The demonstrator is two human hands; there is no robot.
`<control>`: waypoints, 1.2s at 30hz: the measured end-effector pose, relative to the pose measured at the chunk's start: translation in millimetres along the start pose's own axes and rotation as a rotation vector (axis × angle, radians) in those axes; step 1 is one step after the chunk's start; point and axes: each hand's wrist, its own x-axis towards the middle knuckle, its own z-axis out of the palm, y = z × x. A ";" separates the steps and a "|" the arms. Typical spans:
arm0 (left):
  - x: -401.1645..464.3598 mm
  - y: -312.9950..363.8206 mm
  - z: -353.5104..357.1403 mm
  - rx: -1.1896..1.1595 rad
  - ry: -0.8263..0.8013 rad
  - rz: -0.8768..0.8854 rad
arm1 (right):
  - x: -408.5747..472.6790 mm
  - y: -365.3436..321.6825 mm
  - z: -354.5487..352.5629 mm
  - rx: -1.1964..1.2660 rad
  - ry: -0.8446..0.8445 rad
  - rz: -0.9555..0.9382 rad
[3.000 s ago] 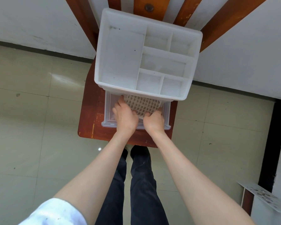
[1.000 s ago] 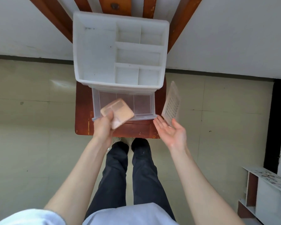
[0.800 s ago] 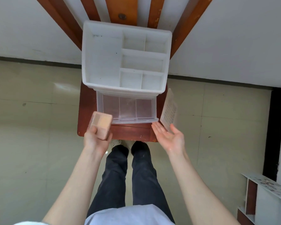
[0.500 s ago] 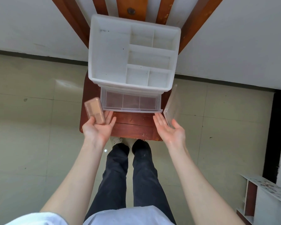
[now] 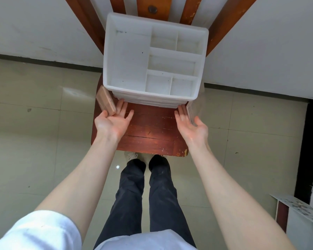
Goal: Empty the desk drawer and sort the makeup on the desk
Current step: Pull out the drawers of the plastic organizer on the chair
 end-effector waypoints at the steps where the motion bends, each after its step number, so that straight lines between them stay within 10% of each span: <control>1: -0.3 0.7 -3.0 0.012 -0.007 -0.001 | -1.0 -0.6 -2.6 -0.025 0.001 0.002; 17: -120.9 -19.4 -11.4 1.140 -0.140 -0.116 | -163.4 -59.4 -53.7 -0.567 0.054 -0.234; 36: -300.5 -217.7 4.7 1.981 -1.004 -0.167 | -393.7 -97.2 -260.8 0.166 0.077 -0.863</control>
